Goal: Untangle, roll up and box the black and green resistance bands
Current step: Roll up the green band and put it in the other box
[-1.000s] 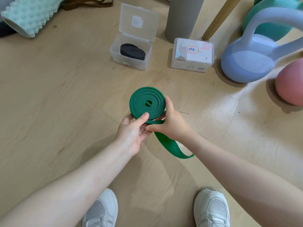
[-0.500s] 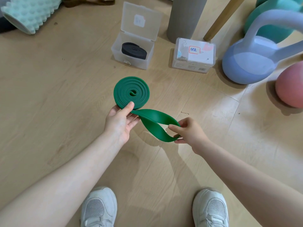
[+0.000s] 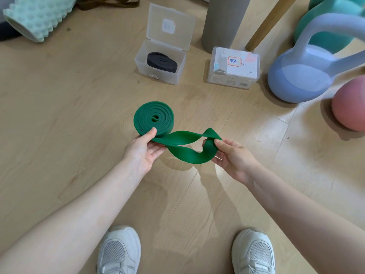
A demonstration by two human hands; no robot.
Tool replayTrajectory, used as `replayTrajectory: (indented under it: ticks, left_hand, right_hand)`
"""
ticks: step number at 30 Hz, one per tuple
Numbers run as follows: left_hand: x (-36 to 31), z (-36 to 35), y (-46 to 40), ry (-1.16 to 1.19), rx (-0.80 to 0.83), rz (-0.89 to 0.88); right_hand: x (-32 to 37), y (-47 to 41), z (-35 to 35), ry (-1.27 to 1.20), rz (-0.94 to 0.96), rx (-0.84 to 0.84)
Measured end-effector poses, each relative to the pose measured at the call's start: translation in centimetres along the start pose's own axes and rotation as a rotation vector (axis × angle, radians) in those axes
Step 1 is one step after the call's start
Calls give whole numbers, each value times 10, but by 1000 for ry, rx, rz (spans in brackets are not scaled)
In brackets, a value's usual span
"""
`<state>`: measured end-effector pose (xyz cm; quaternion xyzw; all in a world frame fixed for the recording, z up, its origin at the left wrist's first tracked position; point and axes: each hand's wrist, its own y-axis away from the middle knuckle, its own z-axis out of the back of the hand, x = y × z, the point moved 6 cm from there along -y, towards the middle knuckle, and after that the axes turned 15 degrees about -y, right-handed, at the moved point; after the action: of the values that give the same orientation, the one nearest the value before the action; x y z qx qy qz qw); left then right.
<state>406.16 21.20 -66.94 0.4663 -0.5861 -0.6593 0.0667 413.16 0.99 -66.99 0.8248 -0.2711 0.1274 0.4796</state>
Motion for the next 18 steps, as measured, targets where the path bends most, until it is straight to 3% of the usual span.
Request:
replayTrajectory:
  ticks: [5,9,11,14,16,18]
  left_hand:
    - [-5,3,-2,42,-12,-8]
    - [-8,6,-1,33,-12,-35]
    - [-8,5,0,9,-7,-63]
    - [-9,3,3,-48,-22,-111]
    - [-9,1,6,-77,-30,-141]
    - [-8,-4,9,-95,-18,-172]
  right_hand:
    - [0,5,-4,-130,-90,131]
    - [4,4,-2,-75,-88,171]
    - [5,1,6,-73,-79,127]
    - [4,-3,18,131,-66,68]
    - [1,-5,26,316,-50,-50]
    - [8,-4,28,542,100,-216]
